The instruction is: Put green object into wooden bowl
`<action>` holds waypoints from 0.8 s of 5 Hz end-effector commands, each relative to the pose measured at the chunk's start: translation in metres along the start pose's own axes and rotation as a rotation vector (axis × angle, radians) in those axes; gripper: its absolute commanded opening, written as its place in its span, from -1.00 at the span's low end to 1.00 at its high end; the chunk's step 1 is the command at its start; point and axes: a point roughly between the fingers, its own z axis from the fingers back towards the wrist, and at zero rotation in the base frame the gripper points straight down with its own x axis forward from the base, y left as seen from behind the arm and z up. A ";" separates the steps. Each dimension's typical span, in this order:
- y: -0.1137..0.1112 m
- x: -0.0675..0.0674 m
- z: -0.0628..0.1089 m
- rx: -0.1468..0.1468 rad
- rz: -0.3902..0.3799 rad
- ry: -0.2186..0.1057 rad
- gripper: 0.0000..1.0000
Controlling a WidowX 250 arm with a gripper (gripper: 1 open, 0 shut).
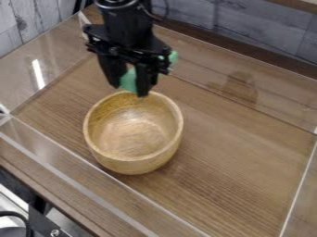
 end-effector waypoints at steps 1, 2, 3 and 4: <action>-0.007 0.009 0.000 0.016 0.024 -0.038 -1.00; -0.004 -0.005 -0.013 0.020 0.045 -0.033 -1.00; -0.002 -0.011 -0.010 0.007 0.062 -0.040 -1.00; 0.011 -0.008 0.001 0.000 0.067 -0.046 -1.00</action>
